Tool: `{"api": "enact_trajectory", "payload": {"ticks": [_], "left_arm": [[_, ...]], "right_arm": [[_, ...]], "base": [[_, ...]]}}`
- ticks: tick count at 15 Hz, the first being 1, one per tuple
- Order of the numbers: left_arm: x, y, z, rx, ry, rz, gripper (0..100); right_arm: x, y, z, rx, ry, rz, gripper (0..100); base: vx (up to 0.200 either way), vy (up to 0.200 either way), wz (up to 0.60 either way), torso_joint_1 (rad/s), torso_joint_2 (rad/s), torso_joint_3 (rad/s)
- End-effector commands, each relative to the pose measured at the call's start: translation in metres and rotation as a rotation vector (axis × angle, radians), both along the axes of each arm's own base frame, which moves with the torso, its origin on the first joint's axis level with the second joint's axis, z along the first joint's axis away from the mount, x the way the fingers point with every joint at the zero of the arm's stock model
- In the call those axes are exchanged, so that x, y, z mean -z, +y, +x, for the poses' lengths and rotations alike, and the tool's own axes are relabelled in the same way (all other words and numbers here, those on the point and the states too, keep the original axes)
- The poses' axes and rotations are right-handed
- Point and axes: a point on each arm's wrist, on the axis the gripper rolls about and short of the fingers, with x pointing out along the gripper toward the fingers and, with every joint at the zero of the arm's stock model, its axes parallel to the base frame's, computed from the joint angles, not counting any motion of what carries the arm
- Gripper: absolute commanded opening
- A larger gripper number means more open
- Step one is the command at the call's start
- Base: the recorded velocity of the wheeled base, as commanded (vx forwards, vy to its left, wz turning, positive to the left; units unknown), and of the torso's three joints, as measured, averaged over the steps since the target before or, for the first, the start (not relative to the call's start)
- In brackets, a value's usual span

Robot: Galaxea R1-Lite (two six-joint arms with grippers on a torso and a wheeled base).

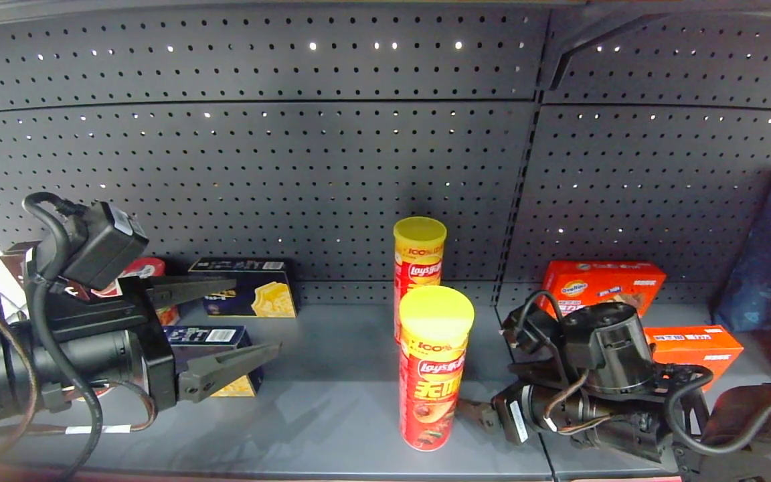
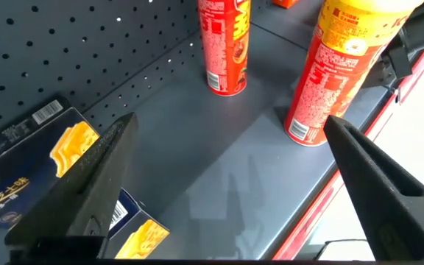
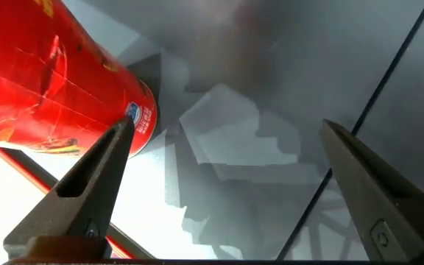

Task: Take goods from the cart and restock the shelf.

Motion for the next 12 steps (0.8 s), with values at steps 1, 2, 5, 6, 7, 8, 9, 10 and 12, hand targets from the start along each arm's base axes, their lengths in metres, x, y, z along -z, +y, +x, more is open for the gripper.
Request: {"api": "enact_trajectory", "payload": {"ticks": [1,2,5,6,7,8,9,10,12], "left_arm": [[0.0007,-0.0002,0.0005,0.000,0.003,0.001,100],[0.0007,-0.0002,0.0005,0.001,0.004,0.000,100],[0.0020,-0.0007,0.0012,0.003,0.009,0.002,100],[0.0025,-0.0006,0.0010,0.003,0.011,0.002,100],[0.0032,-0.0006,0.0008,0.003,0.012,0.002,100],[0.0040,-0.0005,0.0005,0.003,0.015,0.003,100],[0.0040,-0.0005,0.0005,0.003,0.015,0.003,100],[0.0040,-0.0002,0.0006,0.001,0.015,0.003,100],[0.0047,-0.0003,0.0008,0.001,0.018,0.004,100]], "right_arm": [[0.0002,0.0005,0.0002,-0.001,0.000,0.000,100],[0.0006,0.0006,0.0003,-0.002,0.002,0.000,100],[0.0002,0.0039,0.0007,-0.010,-0.001,0.003,100],[0.0002,0.0042,0.0004,-0.011,-0.001,0.003,100],[0.0010,0.0042,0.0003,-0.011,0.001,0.001,100],[0.0019,0.0044,0.0006,-0.011,0.003,-0.001,100],[0.0020,0.0047,0.0009,-0.011,0.003,-0.001,100],[0.0021,0.0050,0.0013,-0.011,0.003,-0.001,100],[0.0032,0.0075,0.0035,-0.013,0.003,-0.001,100]], "base": [[0.000,0.000,0.00,0.000,0.00,0.000],[0.000,0.000,0.00,0.000,0.00,0.000],[0.000,0.000,0.00,0.000,0.00,0.000],[0.000,0.000,0.00,0.000,0.00,0.000],[0.000,0.000,0.00,0.000,0.00,0.000],[0.000,0.000,0.00,0.000,0.00,0.000],[0.000,0.000,0.00,0.000,0.00,0.000],[0.000,0.000,0.00,0.000,0.00,0.000],[0.000,0.000,0.00,0.000,0.00,0.000]]}}
